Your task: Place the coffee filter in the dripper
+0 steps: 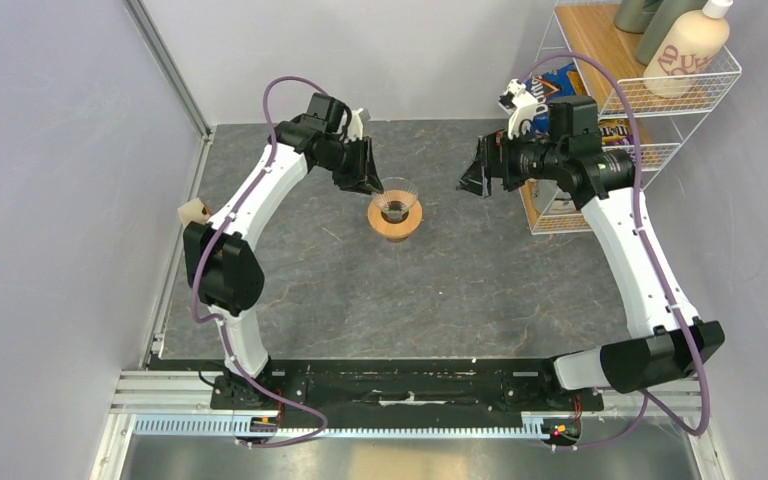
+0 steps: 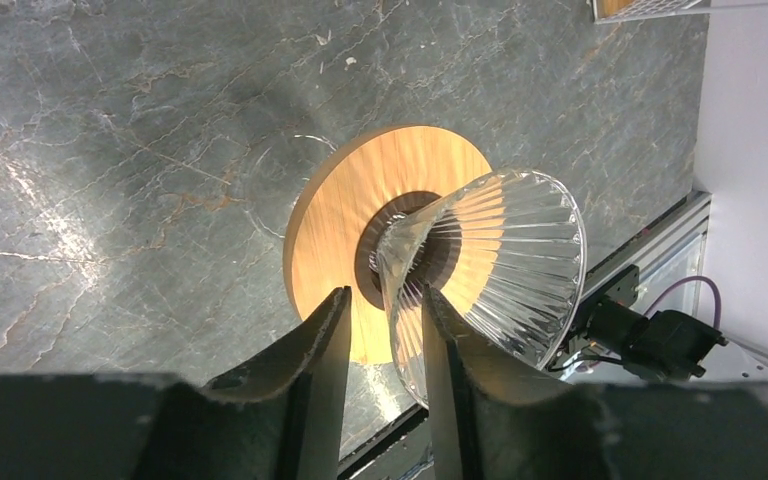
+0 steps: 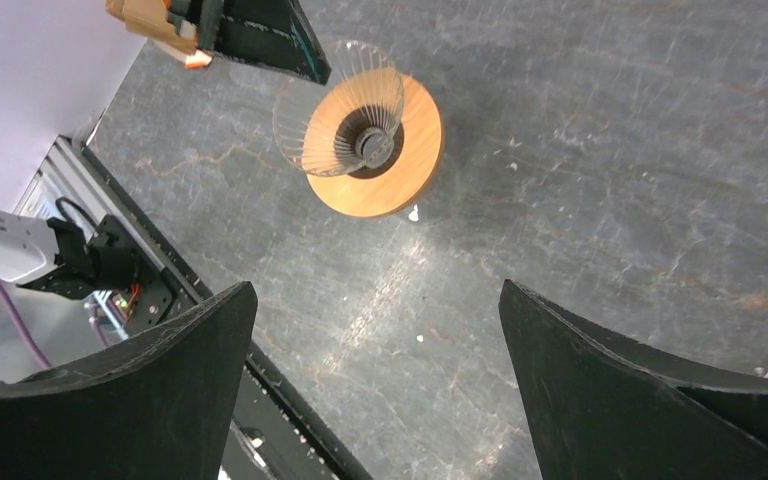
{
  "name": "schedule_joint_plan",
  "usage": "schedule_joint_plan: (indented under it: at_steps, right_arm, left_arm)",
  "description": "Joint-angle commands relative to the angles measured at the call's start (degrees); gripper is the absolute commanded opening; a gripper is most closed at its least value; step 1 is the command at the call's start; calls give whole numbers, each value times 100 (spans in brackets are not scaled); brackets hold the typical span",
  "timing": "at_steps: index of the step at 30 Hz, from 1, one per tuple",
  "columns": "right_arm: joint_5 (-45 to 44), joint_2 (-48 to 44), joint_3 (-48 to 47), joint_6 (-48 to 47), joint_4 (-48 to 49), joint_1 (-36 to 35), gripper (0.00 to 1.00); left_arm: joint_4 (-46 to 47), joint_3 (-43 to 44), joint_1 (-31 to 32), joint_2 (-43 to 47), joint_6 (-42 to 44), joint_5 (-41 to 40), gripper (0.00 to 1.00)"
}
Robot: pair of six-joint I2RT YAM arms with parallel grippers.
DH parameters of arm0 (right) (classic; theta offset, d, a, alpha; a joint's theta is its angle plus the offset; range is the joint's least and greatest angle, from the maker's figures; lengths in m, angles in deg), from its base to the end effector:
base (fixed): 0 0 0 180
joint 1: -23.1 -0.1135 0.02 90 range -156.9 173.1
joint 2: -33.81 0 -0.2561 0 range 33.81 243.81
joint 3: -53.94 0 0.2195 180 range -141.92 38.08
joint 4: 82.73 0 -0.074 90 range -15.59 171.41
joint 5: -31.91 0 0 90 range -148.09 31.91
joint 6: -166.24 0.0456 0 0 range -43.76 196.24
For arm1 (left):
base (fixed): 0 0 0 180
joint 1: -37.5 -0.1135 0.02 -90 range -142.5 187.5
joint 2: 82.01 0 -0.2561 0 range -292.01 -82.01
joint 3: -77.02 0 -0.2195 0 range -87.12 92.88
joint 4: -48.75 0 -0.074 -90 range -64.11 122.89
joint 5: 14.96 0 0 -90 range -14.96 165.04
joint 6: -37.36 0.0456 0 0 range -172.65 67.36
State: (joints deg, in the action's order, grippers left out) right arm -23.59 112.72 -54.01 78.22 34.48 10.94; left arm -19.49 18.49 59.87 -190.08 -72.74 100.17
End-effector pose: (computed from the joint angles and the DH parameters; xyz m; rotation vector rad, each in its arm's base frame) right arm 0.2442 0.0791 0.4094 -0.5376 2.0769 0.7914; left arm 0.3434 -0.1623 0.3136 0.2352 2.5973 -0.8390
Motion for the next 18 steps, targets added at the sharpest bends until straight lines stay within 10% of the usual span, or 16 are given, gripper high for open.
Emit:
schedule_joint_plan:
  at_steps: [1, 6, 18]
  right_arm:
    - [349, 324, -326, 85, -394, -7, 99]
    - [745, 758, -463, 241, -671, -13, 99]
    - [808, 1769, -473, 1406, 57, -381, 86]
  left_arm:
    - [185, 100, -12, 580, 277, -17, 45]
    - [-63, 28, -227, 979, 463, 60, 60]
    - [-6, -532, -382, 1002, 457, 1034, 54]
